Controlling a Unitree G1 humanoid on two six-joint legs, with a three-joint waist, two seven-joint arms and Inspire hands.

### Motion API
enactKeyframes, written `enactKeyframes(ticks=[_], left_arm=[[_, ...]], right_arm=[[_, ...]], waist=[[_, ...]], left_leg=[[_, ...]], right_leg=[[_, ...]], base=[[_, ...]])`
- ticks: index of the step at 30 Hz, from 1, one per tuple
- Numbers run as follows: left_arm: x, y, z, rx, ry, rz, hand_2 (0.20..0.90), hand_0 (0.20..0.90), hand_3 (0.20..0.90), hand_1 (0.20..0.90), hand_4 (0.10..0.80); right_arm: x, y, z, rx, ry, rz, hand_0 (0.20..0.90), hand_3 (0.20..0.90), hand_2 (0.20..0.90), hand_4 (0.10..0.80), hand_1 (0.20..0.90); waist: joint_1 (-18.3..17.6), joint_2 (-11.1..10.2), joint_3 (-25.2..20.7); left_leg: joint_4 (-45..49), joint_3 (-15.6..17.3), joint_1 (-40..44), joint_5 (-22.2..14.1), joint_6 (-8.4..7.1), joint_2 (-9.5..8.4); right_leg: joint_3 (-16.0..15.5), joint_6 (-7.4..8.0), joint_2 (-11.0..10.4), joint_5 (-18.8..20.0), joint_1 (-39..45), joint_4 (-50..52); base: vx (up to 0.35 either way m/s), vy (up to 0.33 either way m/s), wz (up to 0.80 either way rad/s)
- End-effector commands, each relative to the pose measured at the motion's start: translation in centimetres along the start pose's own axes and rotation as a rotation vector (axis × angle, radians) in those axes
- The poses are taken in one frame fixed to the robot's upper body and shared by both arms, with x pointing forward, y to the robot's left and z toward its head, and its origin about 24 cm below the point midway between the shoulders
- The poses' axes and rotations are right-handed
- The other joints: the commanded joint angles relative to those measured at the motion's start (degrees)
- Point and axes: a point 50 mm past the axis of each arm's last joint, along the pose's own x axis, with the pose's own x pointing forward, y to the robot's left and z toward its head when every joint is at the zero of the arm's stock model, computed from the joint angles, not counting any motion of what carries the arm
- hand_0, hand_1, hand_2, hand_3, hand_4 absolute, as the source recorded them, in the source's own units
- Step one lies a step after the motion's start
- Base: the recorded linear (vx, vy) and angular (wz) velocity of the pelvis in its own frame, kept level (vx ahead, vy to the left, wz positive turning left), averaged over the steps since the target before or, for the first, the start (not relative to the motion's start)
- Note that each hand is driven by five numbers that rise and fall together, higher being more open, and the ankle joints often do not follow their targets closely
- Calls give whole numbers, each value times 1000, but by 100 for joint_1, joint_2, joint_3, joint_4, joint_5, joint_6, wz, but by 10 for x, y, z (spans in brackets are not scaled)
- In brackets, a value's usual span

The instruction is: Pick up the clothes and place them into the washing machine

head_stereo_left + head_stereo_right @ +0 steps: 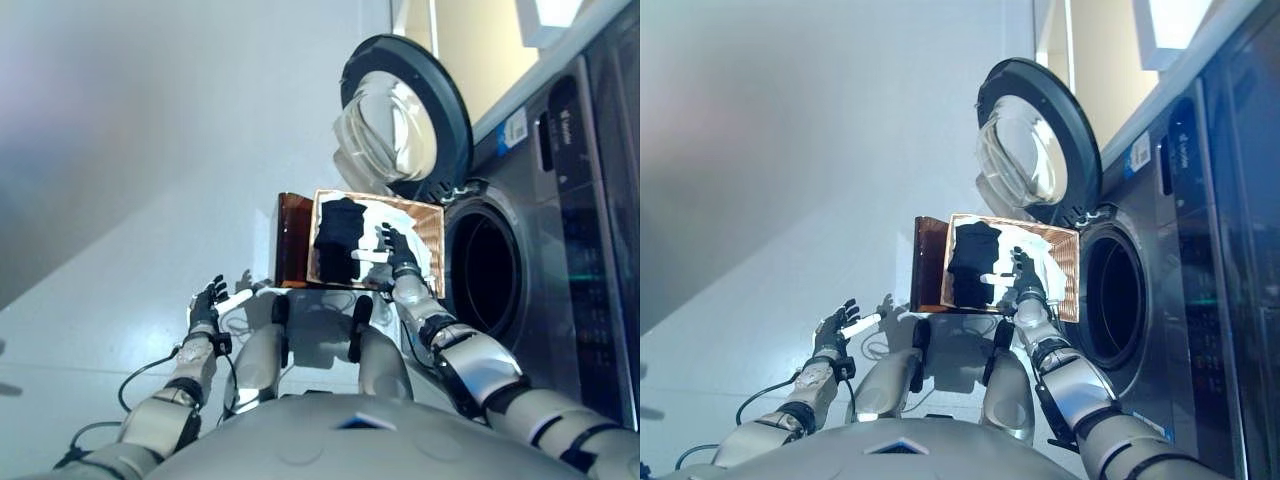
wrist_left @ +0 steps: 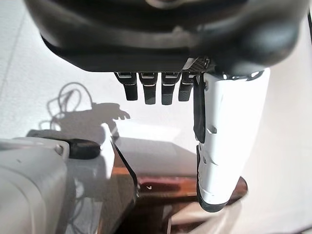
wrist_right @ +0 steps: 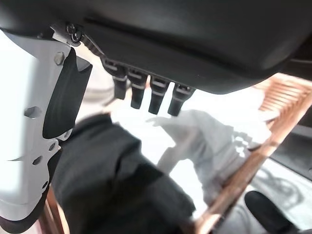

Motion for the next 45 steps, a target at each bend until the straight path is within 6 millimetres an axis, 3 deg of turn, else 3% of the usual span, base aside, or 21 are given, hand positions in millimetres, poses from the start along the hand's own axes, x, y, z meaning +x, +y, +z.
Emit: enactKeyframes(ticks=[1,5,12,17,25,36,45], left_arm=[[11,10,39,-26,-146,43,900,900,900,900,800],[11,4,49,-22,-198,4,900,900,900,900,800],[12,12,59,17,-223,14,900,900,900,900,800],[14,17,65,39,-229,31,900,900,900,900,800],[17,18,72,73,-224,25,900,900,900,900,800],[18,16,80,83,-238,25,900,900,900,900,800],[15,11,85,77,-280,-12,900,900,900,900,800]], right_arm=[[13,-15,50,-41,-160,-76,900,900,900,800,900],[20,-38,59,-46,-138,-158,900,900,900,800,900],[25,-52,86,-70,-185,-218,900,900,900,800,900],[25,-47,93,-56,-178,-209,900,900,900,800,900],[25,-39,84,-121,-68,-182,900,900,900,800,900],[24,-27,83,-114,-46,-146,900,900,900,800,900],[24,-32,80,-175,-3,-166,900,900,900,800,900]], waist=[[58,-49,301],[258,-6,449],[450,-118,604],[584,-230,688],[794,-295,781],[875,-223,887],[995,-33,982]], left_leg=[[79,92,-172,-11,-147,-256],[286,-30,-438,-32,-127,-313],[378,-132,-681,-8,-130,-374],[422,-230,-764,-20,-122,-409],[554,-309,-903,-86,-93,-462],[640,-300,-1065,-86,-92,-513],[768,-334,-1317,-76,-52,-593]], right_leg=[[39,-35,-52,96,131,-105],[-114,-27,-146,108,81,-70],[-273,-20,-214,155,39,-96],[-413,-3,-250,142,80,-102],[-552,9,-296,151,95,-108],[-606,1,-342,148,-38,-23],[-638,3,-407,158,-239,61]], base=[[-29,7,25],[-12,16,21],[5,10,16],[22,-6,22],[18,-3,6],[-4,8,8],[-27,9,3]])
